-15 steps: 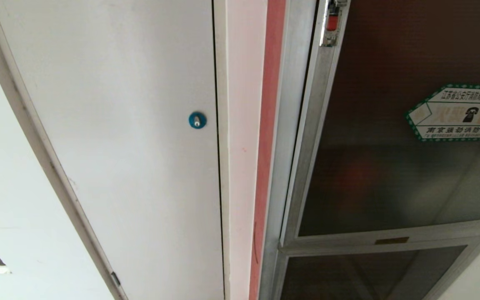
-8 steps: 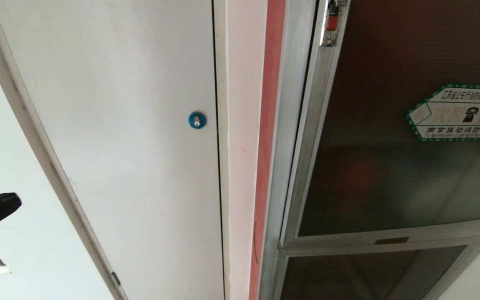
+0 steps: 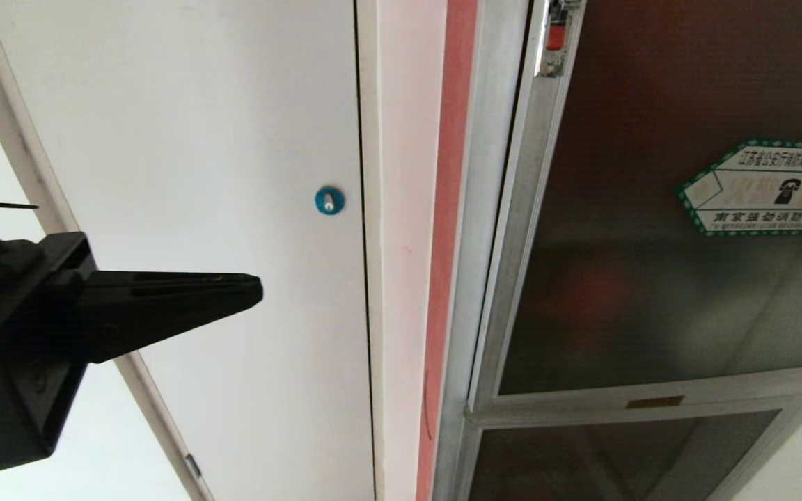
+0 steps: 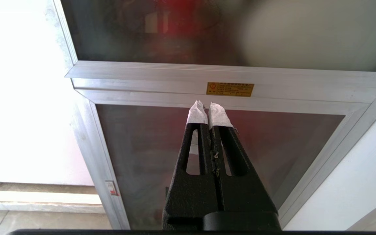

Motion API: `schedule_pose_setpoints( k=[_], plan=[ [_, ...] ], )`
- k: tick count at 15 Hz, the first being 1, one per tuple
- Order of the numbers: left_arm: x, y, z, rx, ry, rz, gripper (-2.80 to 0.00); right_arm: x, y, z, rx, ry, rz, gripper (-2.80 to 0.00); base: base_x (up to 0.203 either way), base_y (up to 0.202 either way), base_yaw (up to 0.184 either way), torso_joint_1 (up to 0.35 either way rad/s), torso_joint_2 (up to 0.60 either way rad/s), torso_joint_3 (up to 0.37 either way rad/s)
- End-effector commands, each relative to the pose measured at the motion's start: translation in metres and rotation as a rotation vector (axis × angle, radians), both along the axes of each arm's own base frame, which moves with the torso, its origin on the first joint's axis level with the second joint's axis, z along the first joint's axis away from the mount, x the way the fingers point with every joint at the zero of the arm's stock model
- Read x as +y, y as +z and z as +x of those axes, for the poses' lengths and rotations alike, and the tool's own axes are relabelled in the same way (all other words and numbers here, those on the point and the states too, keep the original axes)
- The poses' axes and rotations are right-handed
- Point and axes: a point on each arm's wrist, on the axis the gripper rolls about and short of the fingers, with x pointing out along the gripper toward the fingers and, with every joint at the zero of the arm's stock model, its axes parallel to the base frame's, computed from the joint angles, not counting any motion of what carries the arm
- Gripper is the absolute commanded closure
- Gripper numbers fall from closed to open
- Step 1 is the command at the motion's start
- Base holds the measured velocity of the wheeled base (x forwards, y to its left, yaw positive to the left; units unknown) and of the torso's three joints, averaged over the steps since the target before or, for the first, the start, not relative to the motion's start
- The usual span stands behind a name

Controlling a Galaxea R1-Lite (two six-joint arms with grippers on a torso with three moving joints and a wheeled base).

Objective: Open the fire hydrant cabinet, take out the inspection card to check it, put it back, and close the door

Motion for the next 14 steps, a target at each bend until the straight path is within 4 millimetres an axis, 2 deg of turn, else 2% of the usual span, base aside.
schedule_pose_setpoints(
  k=[1, 6, 8, 14],
  plan=[
    [-0.021, -0.006, 0.019, 0.056, -0.049, 0.027, 0.00, 0.000, 0.000, 0.000, 0.000, 0.001, -0.001, 0.00, 0.000, 0.000, 0.000, 0.000, 0.00, 0.000],
    [-0.034, -0.004, 0.028, 0.069, -0.084, 0.035, 0.00, 0.000, 0.000, 0.000, 0.000, 0.001, -0.001, 0.00, 0.000, 0.000, 0.000, 0.000, 0.00, 0.000],
    [-0.037, -0.007, 0.032, 0.080, -0.083, 0.044, 0.00, 0.000, 0.000, 0.000, 0.000, 0.001, -0.001, 0.00, 0.000, 0.000, 0.000, 0.000, 0.00, 0.000],
    [-0.041, 0.002, 0.038, 0.060, -0.077, 0.031, 0.00, 0.000, 0.000, 0.000, 0.000, 0.001, -0.001, 0.00, 0.000, 0.000, 0.000, 0.000, 0.00, 0.000]
  ],
)
